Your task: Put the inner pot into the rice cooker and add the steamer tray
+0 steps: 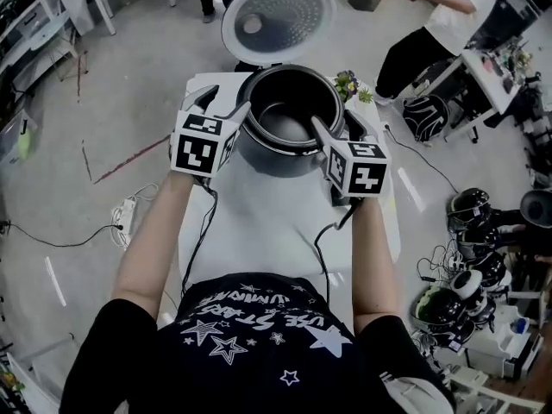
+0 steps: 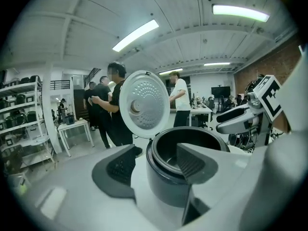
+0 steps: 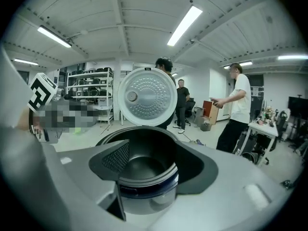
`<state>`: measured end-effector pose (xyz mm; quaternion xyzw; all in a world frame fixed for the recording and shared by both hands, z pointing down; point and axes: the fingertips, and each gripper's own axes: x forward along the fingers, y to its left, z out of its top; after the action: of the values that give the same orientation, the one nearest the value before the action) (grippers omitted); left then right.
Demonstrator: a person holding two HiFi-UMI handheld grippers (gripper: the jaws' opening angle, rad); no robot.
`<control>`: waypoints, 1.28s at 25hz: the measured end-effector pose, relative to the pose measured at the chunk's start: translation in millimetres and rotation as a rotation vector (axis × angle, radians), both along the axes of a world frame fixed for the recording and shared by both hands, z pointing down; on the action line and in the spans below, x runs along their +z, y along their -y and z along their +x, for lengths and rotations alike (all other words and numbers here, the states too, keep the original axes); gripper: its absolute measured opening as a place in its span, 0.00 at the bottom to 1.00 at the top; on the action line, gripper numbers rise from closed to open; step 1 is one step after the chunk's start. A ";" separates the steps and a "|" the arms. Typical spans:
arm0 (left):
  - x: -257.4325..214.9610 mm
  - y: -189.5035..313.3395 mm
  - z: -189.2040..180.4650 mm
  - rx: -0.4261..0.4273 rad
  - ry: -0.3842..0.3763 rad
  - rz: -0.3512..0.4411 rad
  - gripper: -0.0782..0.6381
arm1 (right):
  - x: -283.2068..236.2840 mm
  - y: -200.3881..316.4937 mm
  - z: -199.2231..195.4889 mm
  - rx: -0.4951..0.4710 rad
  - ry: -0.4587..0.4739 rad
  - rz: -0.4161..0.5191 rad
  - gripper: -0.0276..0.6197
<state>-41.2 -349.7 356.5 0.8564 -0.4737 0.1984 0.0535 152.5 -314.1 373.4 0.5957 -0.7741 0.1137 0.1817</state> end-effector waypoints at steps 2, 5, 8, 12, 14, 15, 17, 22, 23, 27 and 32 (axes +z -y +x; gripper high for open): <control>2.2 -8.7 -10.2 0.017 -0.009 -0.001 0.47 | 0.9 -8.7 -9.5 0.019 -0.004 0.002 0.54; 11.6 -25.0 -23.1 0.037 -0.032 -0.014 0.44 | 10.3 -26.3 -19.0 0.057 -0.007 -0.009 0.54; 19.7 -42.0 -26.4 0.072 -0.049 -0.034 0.43 | 14.9 -46.8 -19.5 0.107 -0.002 -0.020 0.54; 23.6 -62.0 -27.9 0.128 -0.028 -0.002 0.37 | 19.1 -72.1 -21.3 0.168 0.006 -0.029 0.53; 32.6 -72.2 -22.0 0.164 -0.002 0.015 0.35 | 27.0 -84.6 -16.9 0.199 -0.009 -0.029 0.53; 38.1 -76.9 -17.4 0.183 0.007 0.017 0.33 | 32.2 -91.3 -13.4 0.216 -0.017 -0.034 0.53; 46.6 -84.8 -6.8 0.214 0.007 0.014 0.31 | 41.9 -104.1 -5.8 0.246 -0.020 -0.054 0.53; 68.9 -103.4 20.7 0.278 -0.020 -0.047 0.25 | 58.8 -129.5 17.2 0.303 -0.028 -0.094 0.53; 72.9 -106.1 25.9 0.288 -0.021 -0.058 0.24 | 61.6 -133.7 23.2 0.313 -0.033 -0.101 0.53; 83.8 -111.8 45.1 0.299 -0.022 -0.084 0.21 | 71.8 -149.4 49.0 0.350 -0.054 -0.126 0.53; 102.4 -115.9 72.4 0.298 -0.013 -0.132 0.14 | 89.4 -153.9 88.2 0.375 -0.071 -0.151 0.53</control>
<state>31.1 -233.8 458.9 0.9129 -0.3272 0.2295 0.0828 240.7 -160.1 462.7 0.7179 -0.6319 0.1820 0.2285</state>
